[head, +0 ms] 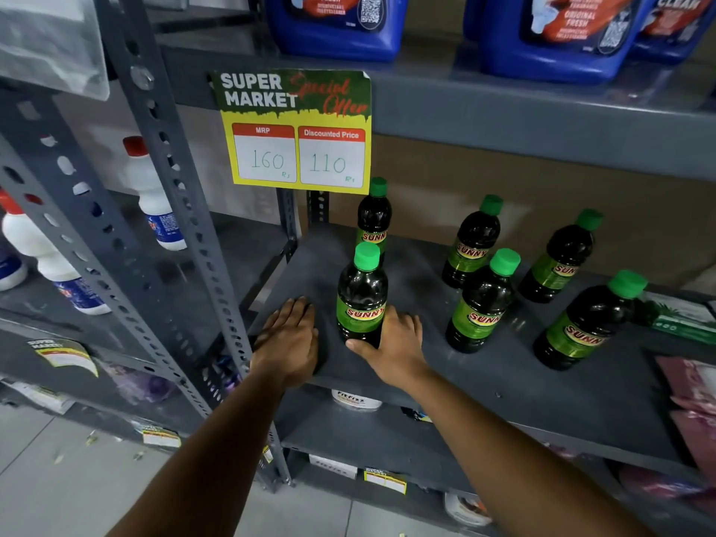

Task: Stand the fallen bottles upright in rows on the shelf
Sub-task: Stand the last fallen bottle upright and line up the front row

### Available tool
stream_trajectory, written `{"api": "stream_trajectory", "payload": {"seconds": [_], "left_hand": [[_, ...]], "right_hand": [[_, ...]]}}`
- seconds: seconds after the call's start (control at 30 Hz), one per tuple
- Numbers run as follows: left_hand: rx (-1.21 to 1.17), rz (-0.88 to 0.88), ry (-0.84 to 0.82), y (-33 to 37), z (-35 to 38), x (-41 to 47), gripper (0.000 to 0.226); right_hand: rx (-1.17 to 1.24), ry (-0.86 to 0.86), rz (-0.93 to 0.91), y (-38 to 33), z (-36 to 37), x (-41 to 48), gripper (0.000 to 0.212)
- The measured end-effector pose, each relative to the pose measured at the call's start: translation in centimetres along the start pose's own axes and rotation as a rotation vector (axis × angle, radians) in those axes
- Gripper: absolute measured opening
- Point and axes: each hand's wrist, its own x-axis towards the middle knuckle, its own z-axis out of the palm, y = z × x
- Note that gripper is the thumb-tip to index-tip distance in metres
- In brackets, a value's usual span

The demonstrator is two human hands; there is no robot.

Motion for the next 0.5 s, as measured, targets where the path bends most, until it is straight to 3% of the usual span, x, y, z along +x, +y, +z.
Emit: {"api": "stream_trajectory", "payload": {"seconds": [0.37, 0.5], "left_hand": [[0.021, 0.015, -0.026, -0.1, 0.0, -0.1, 0.061], [0.018, 0.003, -0.037, 0.0, 0.0, -0.2, 0.062]], "right_hand": [[-0.076, 0.023, -0.07, -1.3, 0.5, -4.5, 0.072], [0.12, 0.074, -0.095, -1.5, -0.5, -5.8, 0.096]]}}
